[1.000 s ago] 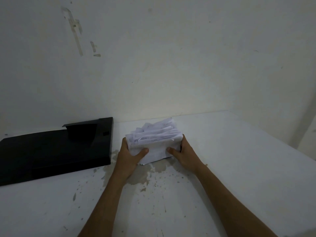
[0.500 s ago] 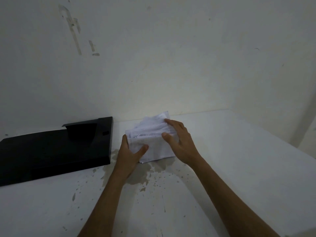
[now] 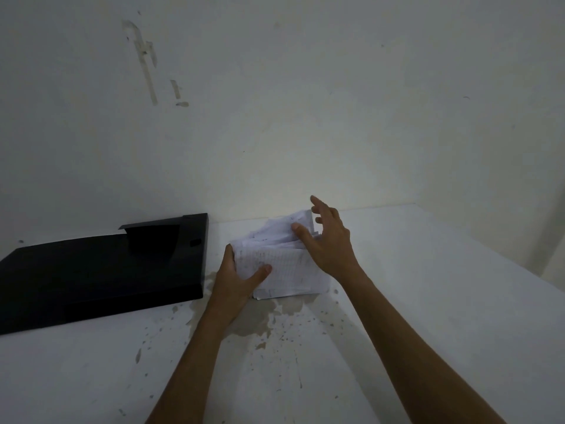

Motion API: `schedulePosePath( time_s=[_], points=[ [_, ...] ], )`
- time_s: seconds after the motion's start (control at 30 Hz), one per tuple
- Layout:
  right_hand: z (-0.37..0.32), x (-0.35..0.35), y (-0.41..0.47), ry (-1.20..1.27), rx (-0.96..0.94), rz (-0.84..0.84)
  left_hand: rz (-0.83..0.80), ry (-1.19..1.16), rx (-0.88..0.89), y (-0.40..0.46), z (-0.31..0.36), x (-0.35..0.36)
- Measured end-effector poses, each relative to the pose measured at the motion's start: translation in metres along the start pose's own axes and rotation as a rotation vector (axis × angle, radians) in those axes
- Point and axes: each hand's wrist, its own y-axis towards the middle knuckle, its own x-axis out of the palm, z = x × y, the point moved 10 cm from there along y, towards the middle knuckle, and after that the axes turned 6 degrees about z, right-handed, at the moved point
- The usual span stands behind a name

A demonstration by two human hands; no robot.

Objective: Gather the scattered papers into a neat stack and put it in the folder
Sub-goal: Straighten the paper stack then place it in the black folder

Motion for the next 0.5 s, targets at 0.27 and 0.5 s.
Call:
schedulePosePath(
  time_s=[0.27, 0.5],
  points=[
    [-0.001, -0.015, 0.018, 0.367, 0.034, 0.087, -0.046, -0.068, 0.036, 0.001, 0.000, 0.002],
    [0.070, -0.016, 0.002, 0.648, 0.426, 0.167, -0.005, -0.080, 0.087, 0.001, 0.008, 0.002]
  ],
)
